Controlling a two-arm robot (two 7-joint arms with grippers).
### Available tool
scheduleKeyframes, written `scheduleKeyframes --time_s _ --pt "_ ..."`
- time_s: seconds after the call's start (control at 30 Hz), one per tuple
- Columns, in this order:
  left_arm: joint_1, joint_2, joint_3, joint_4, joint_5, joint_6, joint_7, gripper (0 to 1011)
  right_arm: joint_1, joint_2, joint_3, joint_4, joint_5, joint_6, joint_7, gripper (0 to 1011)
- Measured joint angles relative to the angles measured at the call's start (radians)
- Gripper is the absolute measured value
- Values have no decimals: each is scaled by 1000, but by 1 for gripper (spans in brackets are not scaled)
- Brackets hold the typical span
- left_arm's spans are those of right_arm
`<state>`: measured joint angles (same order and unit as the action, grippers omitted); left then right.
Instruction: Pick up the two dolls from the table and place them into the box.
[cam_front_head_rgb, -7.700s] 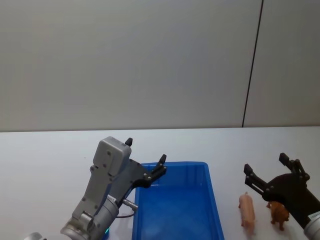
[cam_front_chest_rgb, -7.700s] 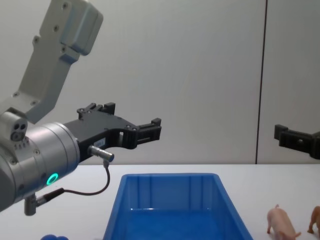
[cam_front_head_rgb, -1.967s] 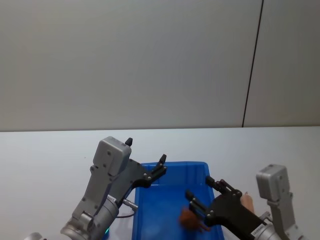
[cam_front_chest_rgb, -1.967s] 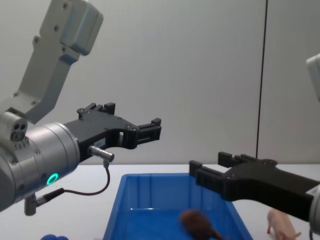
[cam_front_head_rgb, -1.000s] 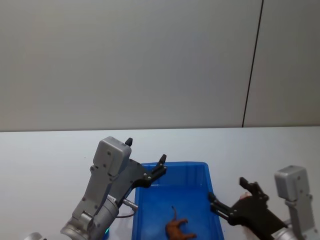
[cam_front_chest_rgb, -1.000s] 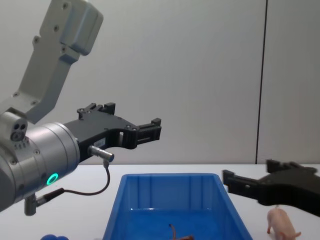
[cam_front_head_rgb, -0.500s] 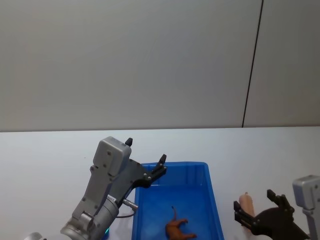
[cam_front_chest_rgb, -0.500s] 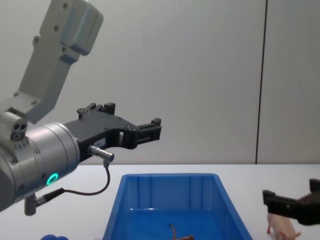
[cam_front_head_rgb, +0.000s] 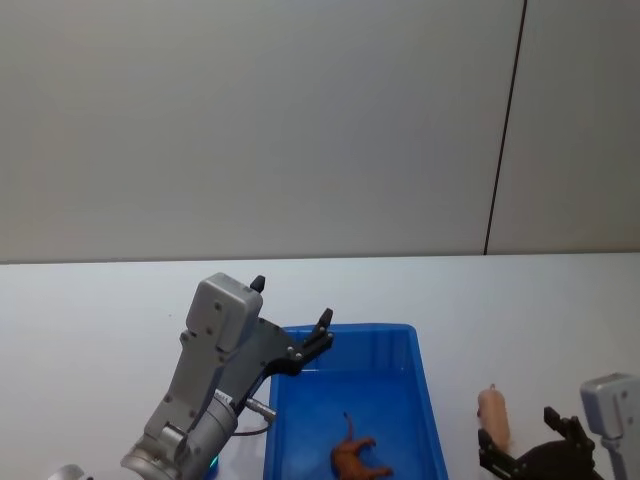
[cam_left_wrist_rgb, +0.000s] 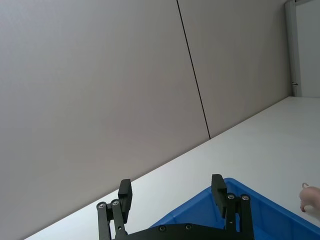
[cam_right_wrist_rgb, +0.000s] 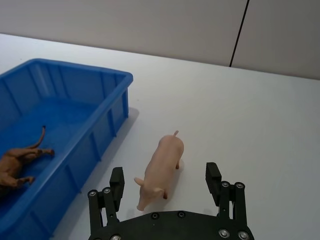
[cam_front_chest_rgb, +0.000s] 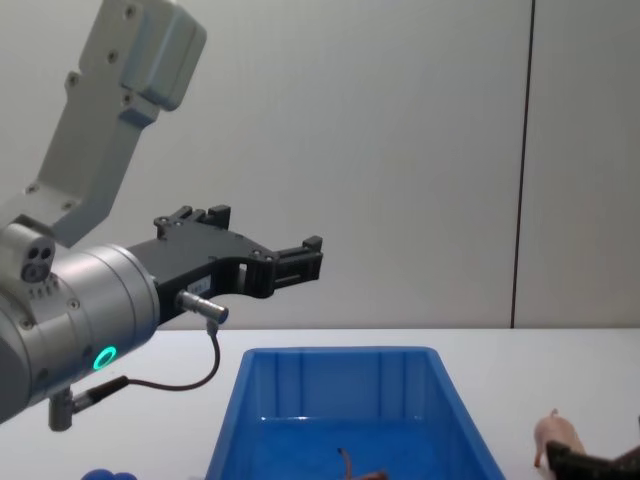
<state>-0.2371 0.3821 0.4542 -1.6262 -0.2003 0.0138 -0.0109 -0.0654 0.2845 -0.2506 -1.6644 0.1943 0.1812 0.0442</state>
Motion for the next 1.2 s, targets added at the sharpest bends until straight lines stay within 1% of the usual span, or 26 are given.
scheduleKeyframes --time_s 0.23,0.47,0.67,0.73,0.77,0.8,0.83,0.87,0.93,0.97,1.0,1.03,1.1,1.17,1.2 --pt "0 0 0 0 0 0 0 1001 15 -14 -7 48 -17 -7 8 1001" --pt "0 0 0 0 0 0 0 1001 32 -30 -15 92 -32 -27 26 996" --pt "0 0 0 0 0 0 0 1001 44 -41 -20 118 -42 -45 36 887" --pt "0 0 0 0 0 0 0 1001 47 -45 -22 127 -46 -52 37 805" --pt "0 0 0 0 0 0 0 1001 49 -47 -23 130 -47 -54 37 805" --pt "0 0 0 0 0 0 0 1001 50 -49 -23 134 -50 -59 37 764" --pt "0 0 0 0 0 0 0 1001 51 -50 -24 136 -51 -61 37 754" --pt "0 0 0 0 0 0 0 1001 52 -52 -24 139 -54 -65 36 689" --pt "0 0 0 0 0 0 0 1001 53 -54 -25 143 -58 -70 34 645" --pt "0 0 0 0 0 0 0 1001 54 -54 -25 144 -59 -72 34 586" --pt "0 0 0 0 0 0 0 1001 54 -55 -25 145 -60 -73 33 567" --pt "0 0 0 0 0 0 0 1001 54 -56 -26 146 -61 -74 32 507" --pt "0 0 0 0 0 0 0 1001 54 -57 -26 148 -64 -77 28 490" --pt "0 0 0 0 0 0 0 1001 54 -58 -26 148 -66 -80 24 389" --pt "0 0 0 0 0 0 0 1001 54 -58 -26 148 -67 -80 23 389"
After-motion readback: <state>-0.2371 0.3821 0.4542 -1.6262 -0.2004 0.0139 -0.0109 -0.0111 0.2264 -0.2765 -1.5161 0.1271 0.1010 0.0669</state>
